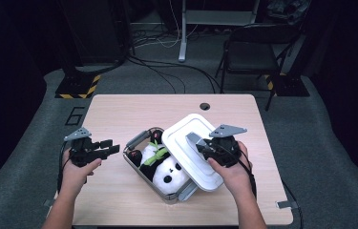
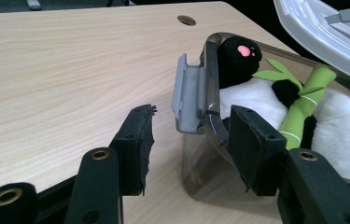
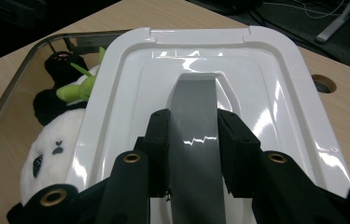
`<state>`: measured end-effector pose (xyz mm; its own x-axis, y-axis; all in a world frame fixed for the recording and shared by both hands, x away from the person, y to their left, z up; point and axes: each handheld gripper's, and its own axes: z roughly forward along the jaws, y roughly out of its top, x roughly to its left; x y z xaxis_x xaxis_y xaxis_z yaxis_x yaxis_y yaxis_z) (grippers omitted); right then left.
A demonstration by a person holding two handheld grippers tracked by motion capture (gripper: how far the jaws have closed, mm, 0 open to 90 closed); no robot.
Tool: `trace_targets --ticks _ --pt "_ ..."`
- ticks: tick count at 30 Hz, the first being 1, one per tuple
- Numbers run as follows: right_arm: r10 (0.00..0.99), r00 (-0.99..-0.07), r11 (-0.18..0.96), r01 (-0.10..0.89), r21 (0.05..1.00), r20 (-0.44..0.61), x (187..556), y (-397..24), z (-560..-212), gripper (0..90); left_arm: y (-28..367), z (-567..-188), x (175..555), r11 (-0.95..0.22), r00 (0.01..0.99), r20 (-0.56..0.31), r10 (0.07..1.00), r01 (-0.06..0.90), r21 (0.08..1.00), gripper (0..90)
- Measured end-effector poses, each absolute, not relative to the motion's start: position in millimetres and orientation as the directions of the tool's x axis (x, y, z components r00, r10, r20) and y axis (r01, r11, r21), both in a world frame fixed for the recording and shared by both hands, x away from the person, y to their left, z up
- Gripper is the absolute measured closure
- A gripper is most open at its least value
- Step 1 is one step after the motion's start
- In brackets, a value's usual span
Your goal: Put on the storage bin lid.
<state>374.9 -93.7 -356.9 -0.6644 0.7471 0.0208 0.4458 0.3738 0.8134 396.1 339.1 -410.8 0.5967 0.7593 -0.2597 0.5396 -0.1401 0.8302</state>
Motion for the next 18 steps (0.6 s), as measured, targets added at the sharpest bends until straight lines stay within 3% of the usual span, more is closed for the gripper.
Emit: trace_targets --ticks 18 --pt "0.684 -0.729 0.410 0.420 0.810 0.031 375.9 -52.1 -361.3 66.7 338.3 -410.9 395.3 -0.138 0.595 -0.262 0.760 0.541 0.829 49.8"
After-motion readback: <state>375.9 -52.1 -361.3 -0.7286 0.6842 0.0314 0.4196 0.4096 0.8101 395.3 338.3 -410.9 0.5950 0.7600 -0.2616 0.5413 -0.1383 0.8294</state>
